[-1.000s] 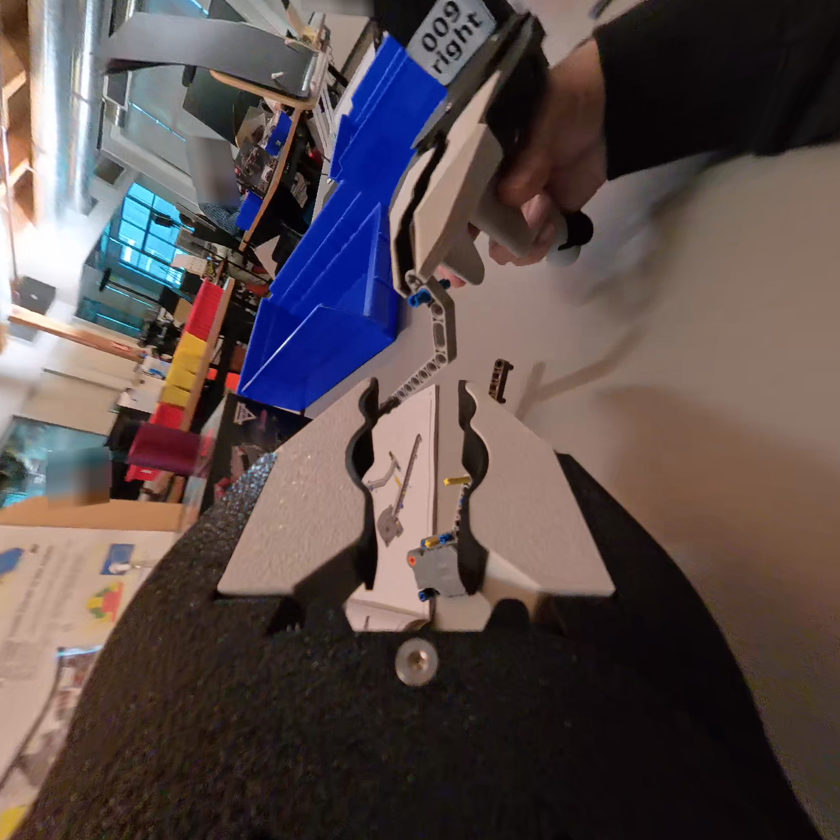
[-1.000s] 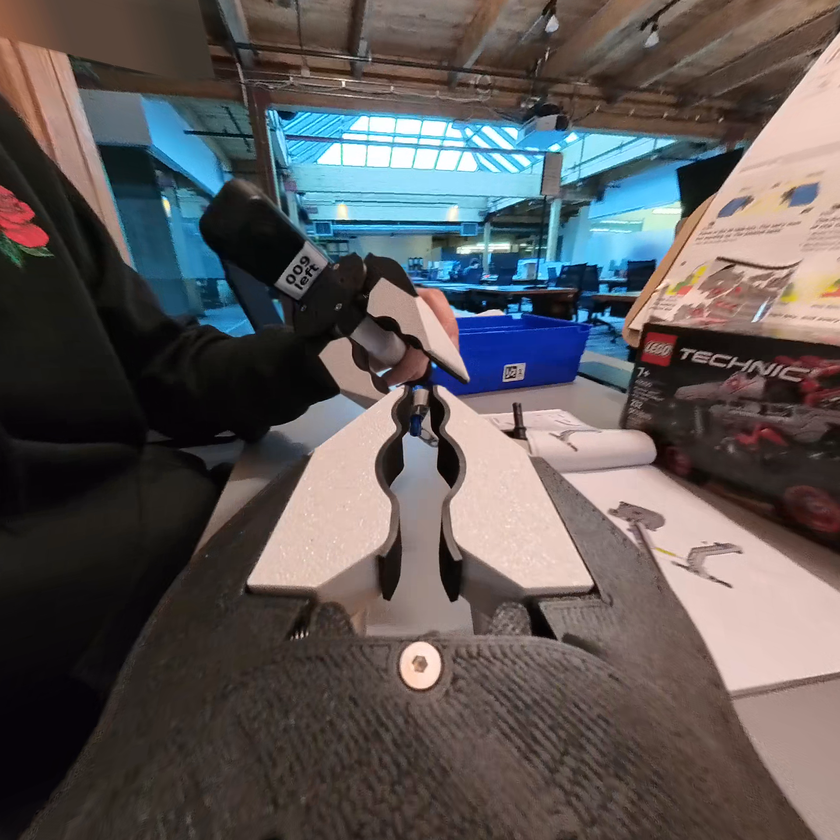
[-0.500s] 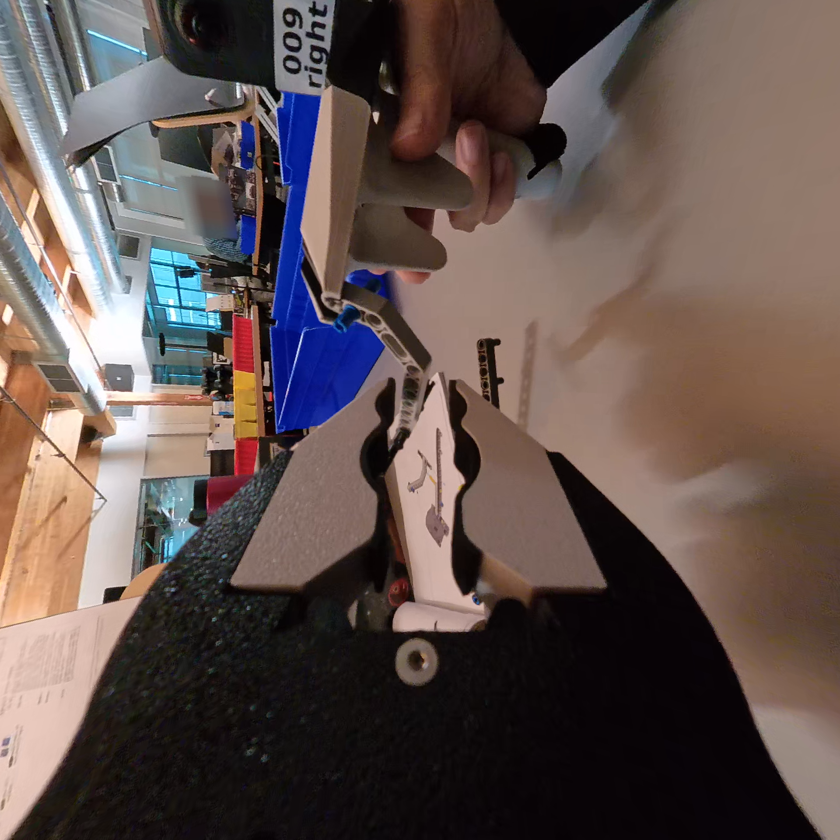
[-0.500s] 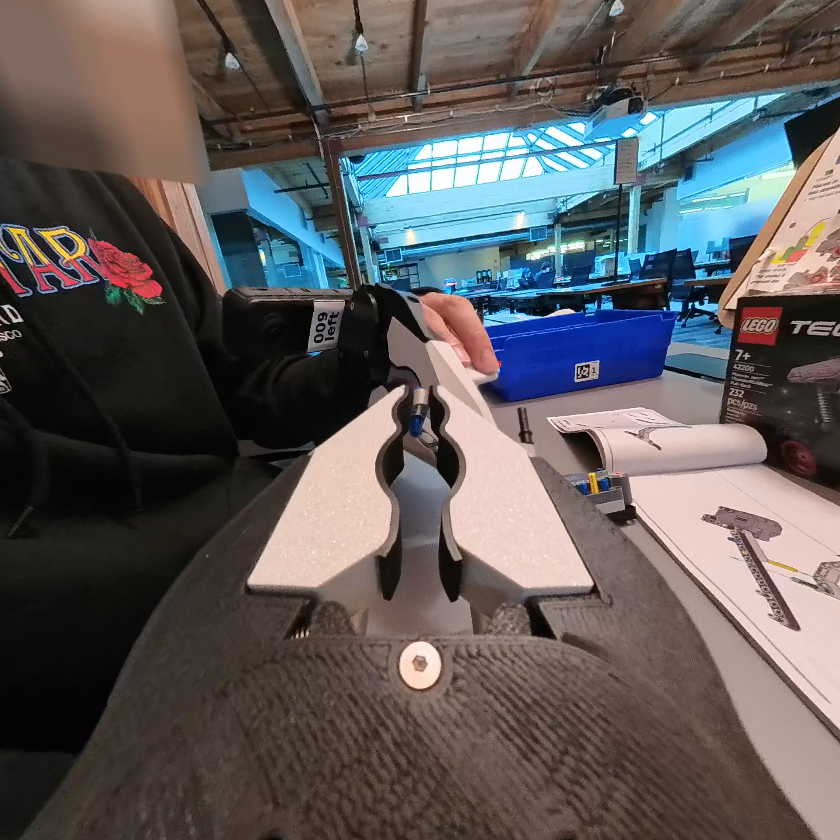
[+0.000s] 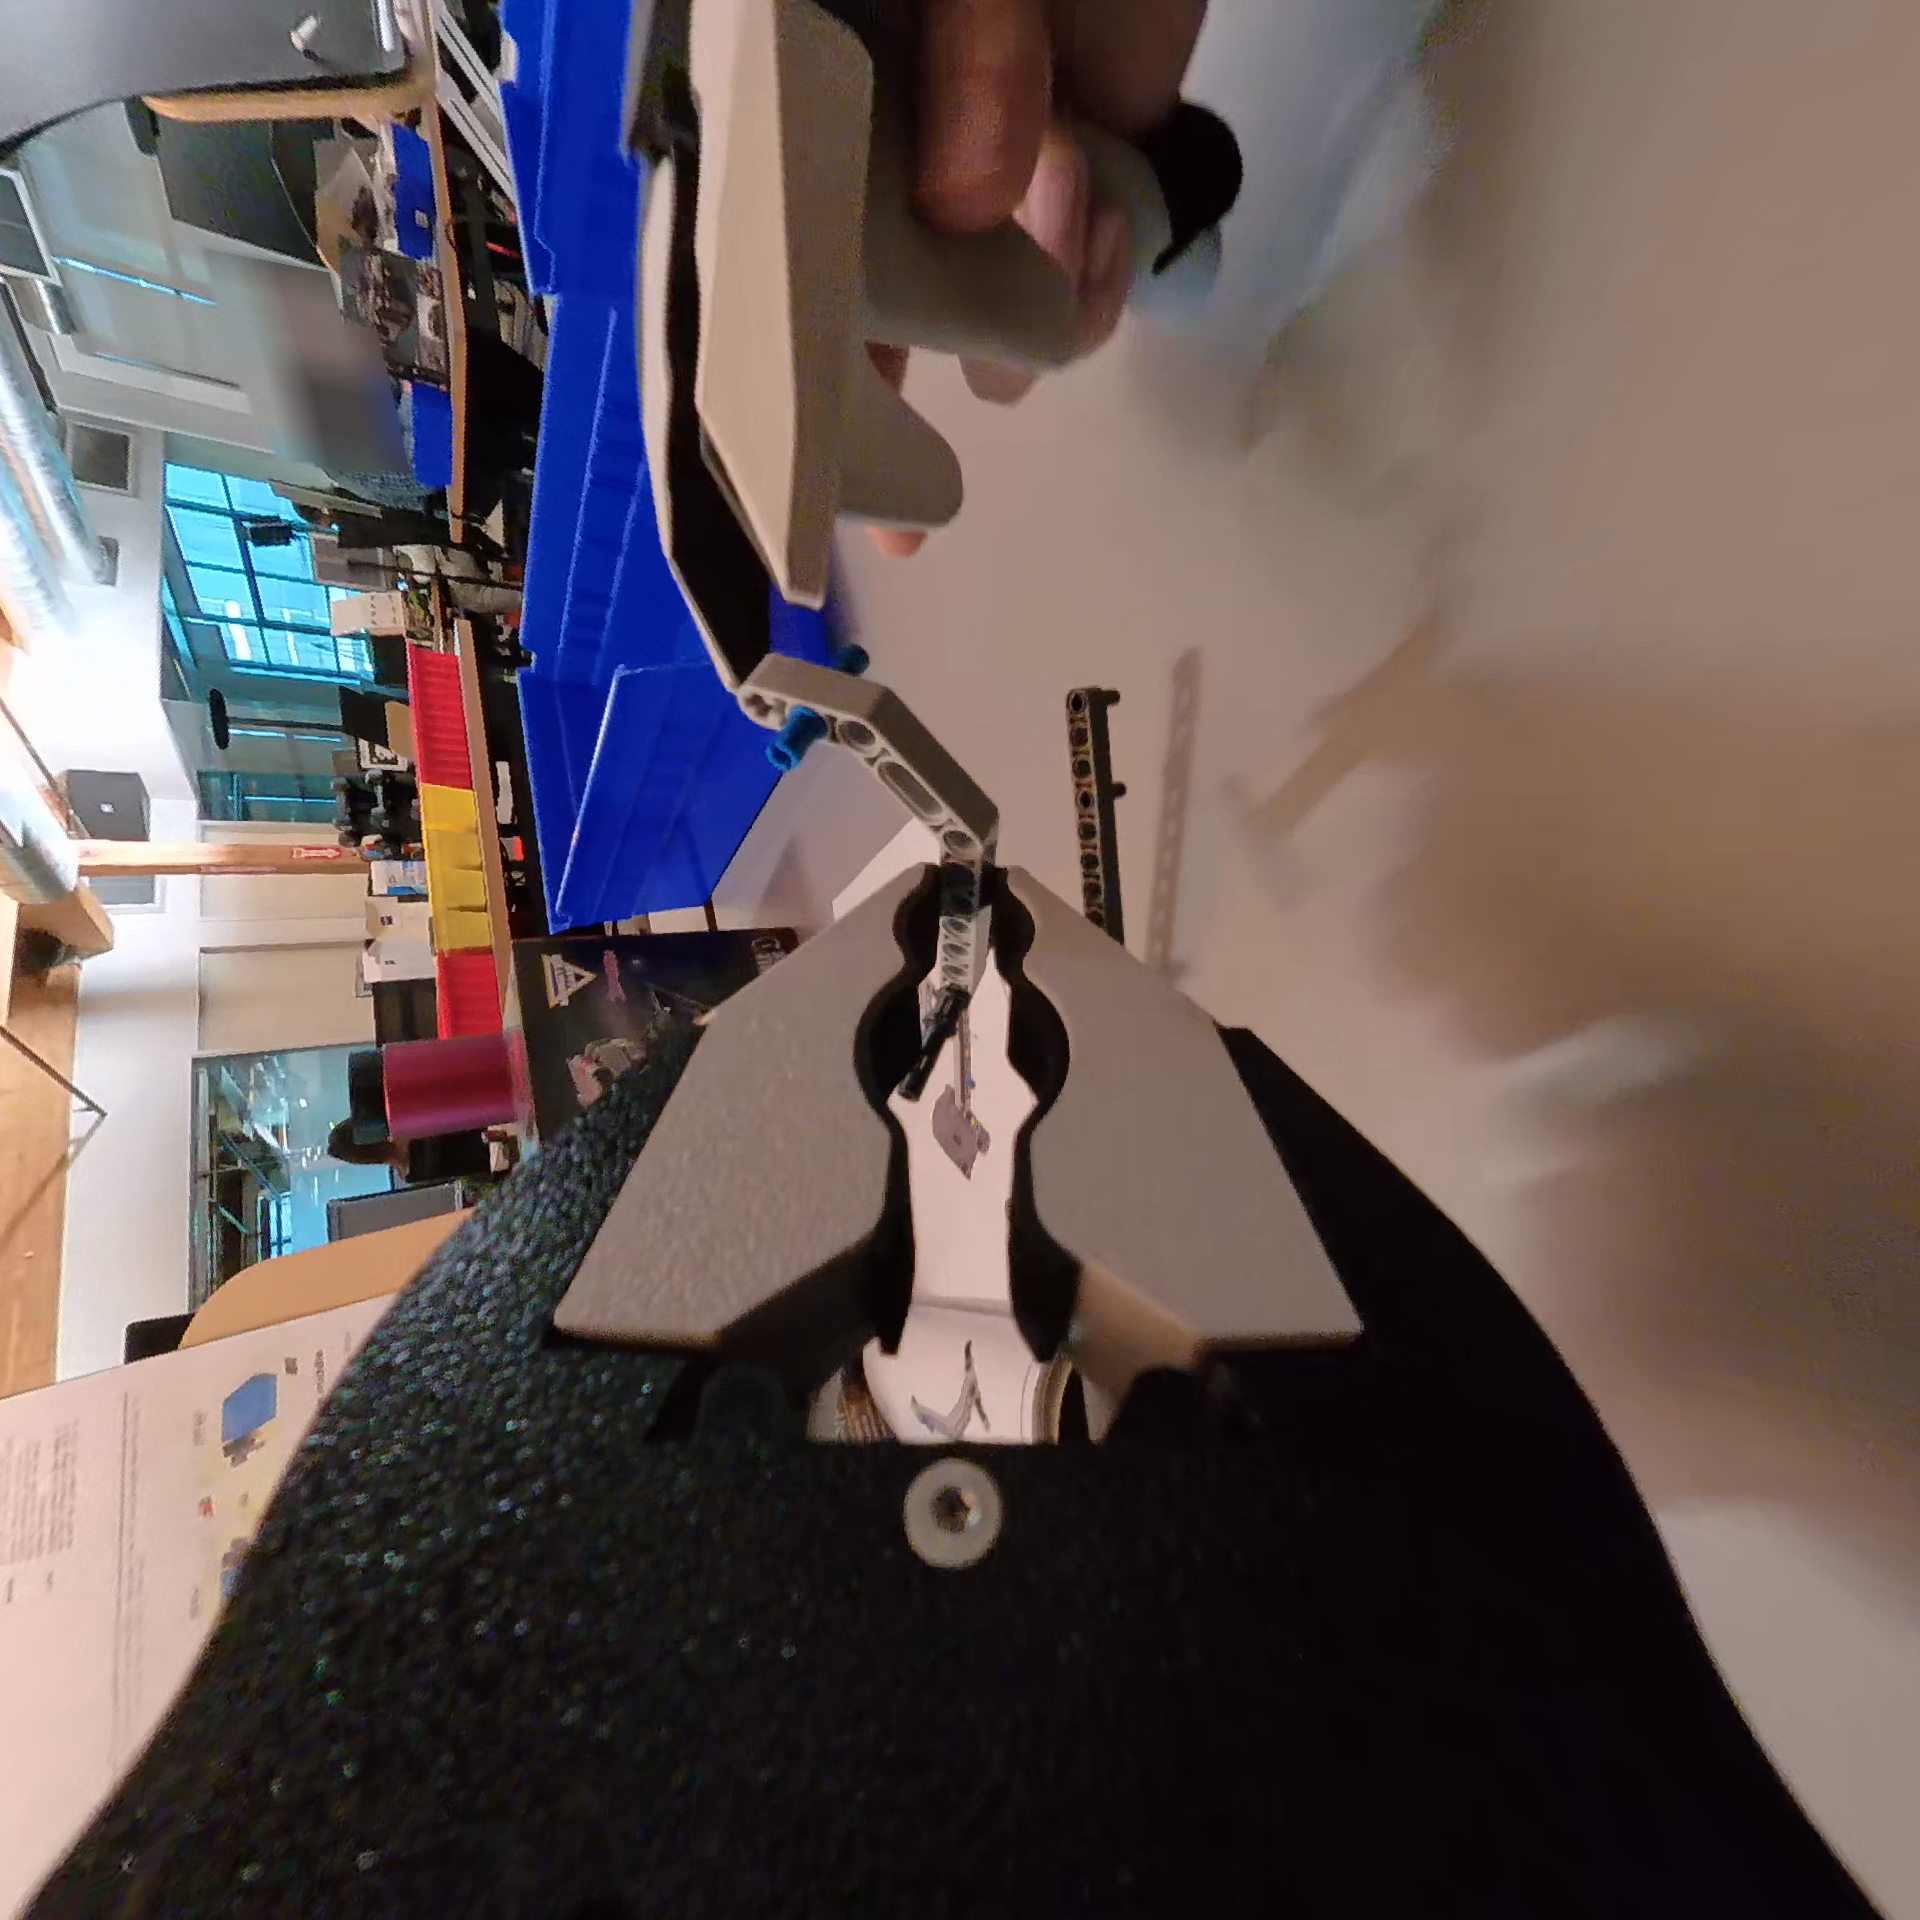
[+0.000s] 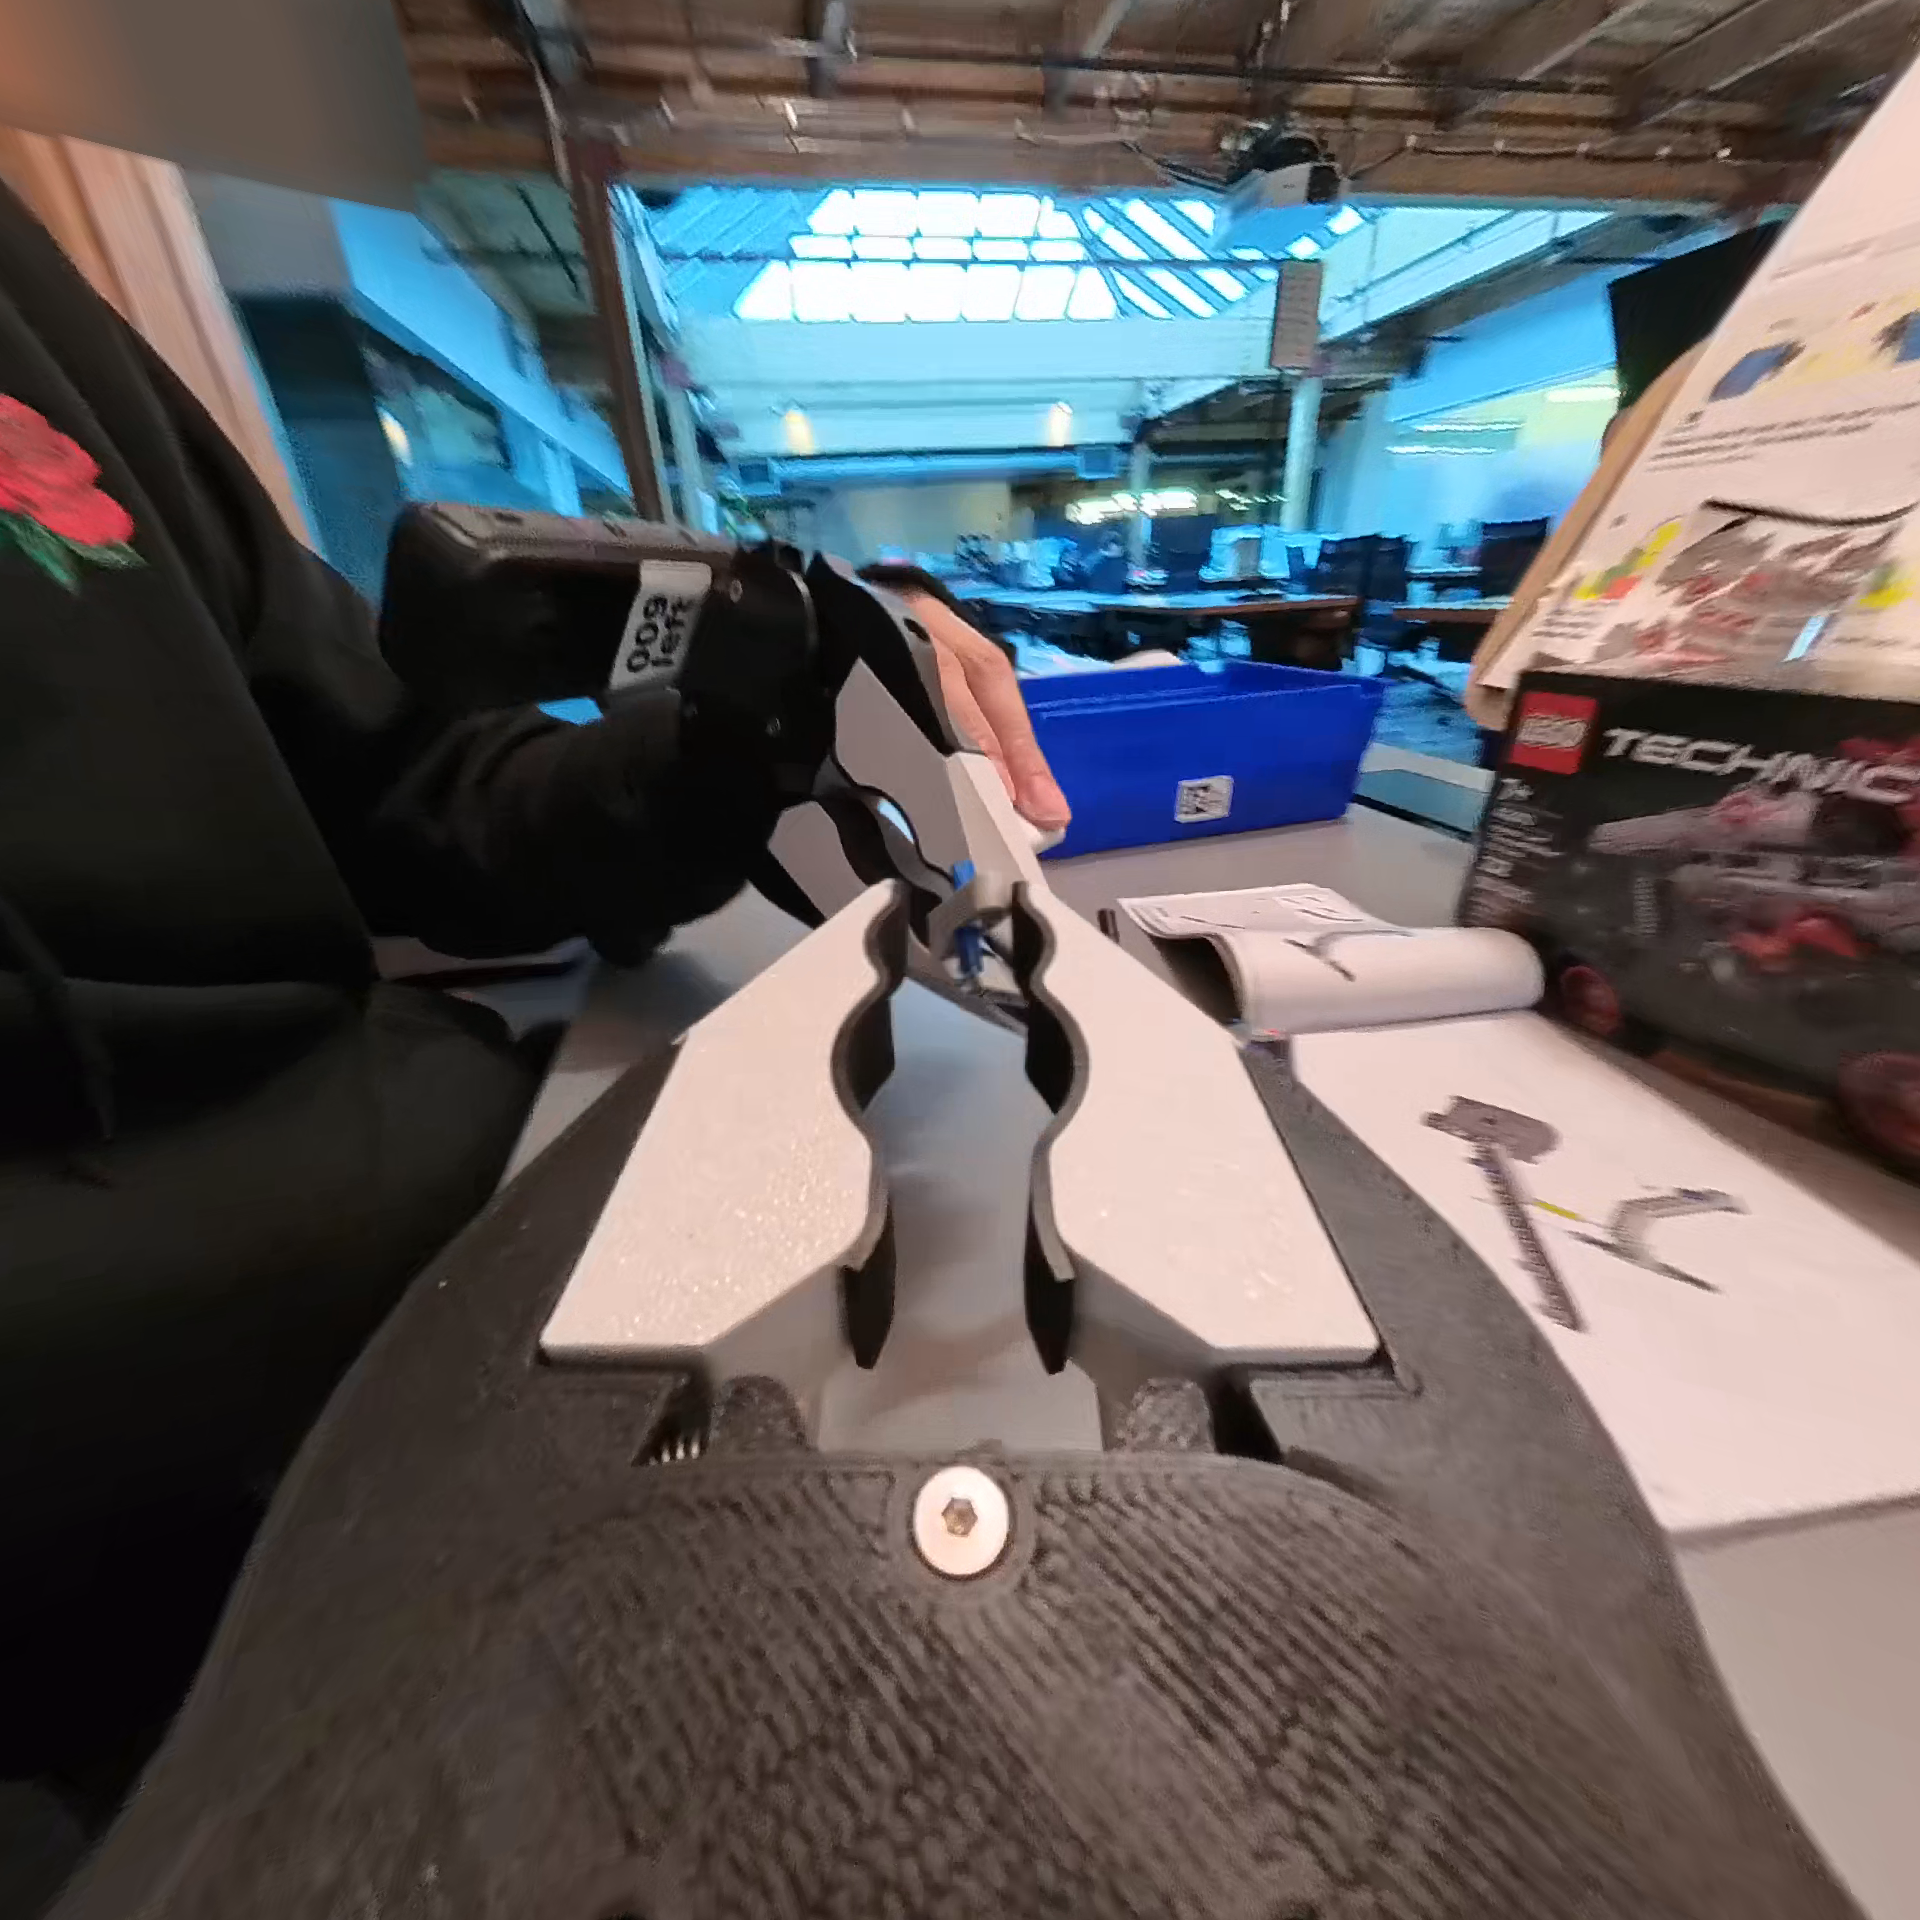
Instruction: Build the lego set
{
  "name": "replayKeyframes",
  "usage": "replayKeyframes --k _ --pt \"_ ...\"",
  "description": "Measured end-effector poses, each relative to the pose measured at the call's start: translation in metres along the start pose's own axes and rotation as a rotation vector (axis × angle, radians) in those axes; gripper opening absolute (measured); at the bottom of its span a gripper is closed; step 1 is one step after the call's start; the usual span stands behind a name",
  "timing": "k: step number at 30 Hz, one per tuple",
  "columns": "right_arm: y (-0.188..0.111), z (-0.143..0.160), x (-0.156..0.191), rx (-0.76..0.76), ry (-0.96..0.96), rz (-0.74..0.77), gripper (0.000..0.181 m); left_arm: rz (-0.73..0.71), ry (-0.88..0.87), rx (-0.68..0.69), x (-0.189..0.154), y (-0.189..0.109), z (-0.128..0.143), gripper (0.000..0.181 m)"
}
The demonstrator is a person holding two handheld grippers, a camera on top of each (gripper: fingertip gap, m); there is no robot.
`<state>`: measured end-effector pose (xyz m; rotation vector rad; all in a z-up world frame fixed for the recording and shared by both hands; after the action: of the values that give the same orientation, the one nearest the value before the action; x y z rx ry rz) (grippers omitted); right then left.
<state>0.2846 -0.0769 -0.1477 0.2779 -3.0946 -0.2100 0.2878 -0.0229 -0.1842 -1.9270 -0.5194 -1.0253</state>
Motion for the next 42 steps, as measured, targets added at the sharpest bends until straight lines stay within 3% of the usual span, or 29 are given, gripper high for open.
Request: replayKeyframes --k 1,7,10,16,30,34,38,42 --pt "-0.001 0.000 -0.002 0.026 -0.023 0.027 0.018 0.004 0.001 0.012 0.001 0.000 0.003 0.008" --pt "-0.016 0.021 -0.030 0.348 -0.135 0.300 0.036 0.092 -0.021 0.054 0.004 -0.007 0.018 0.007" --pt "-0.014 0.035 -0.042 0.437 -0.132 0.374 0.042 0.179 -0.035 0.093 0.005 -0.008 0.026 0.007" --pt "-0.005 0.086 -0.048 0.681 -0.092 0.358 0.051 0.355 -0.064 0.145 0.007 -0.005 0.037 0.007" --pt "0.006 0.106 -0.053 0.780 -0.113 0.354 0.028 0.705 -0.223 0.161 0.020 0.012 0.042 0.007" --pt "0.006 0.110 -0.053 0.812 -0.119 0.346 0.022 0.712 -0.221 0.177 0.023 0.017 0.045 0.007" --pt "0.007 0.112 -0.055 0.826 -0.127 0.344 0.004 0.710 -0.207 0.173 0.020 0.020 0.040 0.007" --pt "0.007 0.112 -0.054 0.820 -0.120 0.333 0.004 0.694 -0.214 0.153 0.017 0.021 0.031 0.007"
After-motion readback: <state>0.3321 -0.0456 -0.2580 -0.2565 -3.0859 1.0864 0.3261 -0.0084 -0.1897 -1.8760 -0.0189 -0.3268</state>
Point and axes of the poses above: each gripper's, where its closed fingertips meet, y out along the fingers, z out of its underside, x = y × z across the jaws, the point moved 2 cm from there along -y, back along the fingers, and after that the axes turned 2 degrees about -y, right-handed, at the moved point
